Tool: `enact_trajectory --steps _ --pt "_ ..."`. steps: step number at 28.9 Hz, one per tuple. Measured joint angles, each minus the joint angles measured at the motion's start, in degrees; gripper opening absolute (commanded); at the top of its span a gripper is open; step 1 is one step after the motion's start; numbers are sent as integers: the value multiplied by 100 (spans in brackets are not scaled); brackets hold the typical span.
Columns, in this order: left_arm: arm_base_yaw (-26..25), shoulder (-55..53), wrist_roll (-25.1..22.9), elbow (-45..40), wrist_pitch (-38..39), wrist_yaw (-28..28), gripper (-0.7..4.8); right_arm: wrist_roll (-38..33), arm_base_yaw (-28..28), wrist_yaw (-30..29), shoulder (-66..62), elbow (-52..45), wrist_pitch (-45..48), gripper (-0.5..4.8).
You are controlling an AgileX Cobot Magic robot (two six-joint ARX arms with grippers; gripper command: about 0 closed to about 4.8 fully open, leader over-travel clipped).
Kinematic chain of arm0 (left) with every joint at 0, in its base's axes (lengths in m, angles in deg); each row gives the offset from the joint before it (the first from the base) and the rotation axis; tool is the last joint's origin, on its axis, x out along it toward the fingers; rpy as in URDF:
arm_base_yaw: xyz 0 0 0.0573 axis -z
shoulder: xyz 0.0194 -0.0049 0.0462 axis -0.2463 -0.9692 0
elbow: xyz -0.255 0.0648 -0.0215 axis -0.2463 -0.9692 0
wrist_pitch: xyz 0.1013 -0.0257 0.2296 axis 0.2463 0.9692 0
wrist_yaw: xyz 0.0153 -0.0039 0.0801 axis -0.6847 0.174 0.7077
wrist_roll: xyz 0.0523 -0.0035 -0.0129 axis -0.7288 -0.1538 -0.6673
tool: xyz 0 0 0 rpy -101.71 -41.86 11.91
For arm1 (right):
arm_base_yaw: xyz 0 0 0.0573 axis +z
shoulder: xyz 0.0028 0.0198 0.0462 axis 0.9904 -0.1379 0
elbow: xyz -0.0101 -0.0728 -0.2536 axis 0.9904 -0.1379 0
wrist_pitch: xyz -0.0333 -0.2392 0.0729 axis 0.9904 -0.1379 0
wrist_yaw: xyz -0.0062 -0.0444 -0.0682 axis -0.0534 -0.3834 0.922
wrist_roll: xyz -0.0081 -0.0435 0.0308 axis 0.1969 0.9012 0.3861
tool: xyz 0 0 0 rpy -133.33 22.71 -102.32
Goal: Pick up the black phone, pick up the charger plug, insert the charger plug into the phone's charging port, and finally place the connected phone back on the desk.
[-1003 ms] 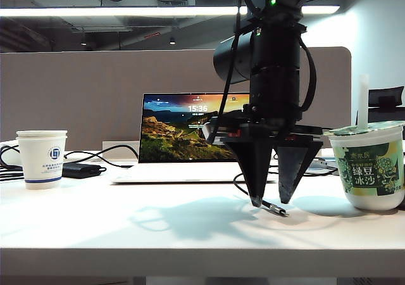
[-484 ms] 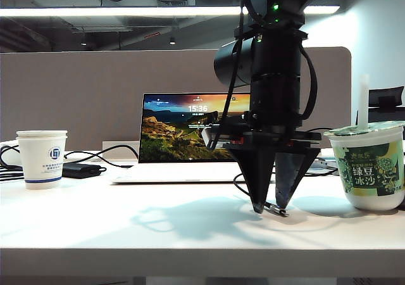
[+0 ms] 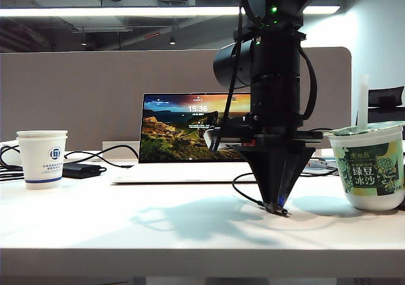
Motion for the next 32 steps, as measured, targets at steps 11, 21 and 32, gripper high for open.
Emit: enact_trajectory --steps 11,21,32 --pt "2 0 0 0 2 0 -7 2 -4 -87 7 7 -24 -1" --pt "0 0 0 0 2 0 -7 4 -2 -833 -42 262 -192 -1" --pt "0 0 -2 0 4 0 -7 -9 0 -1408 -61 898 -225 60"
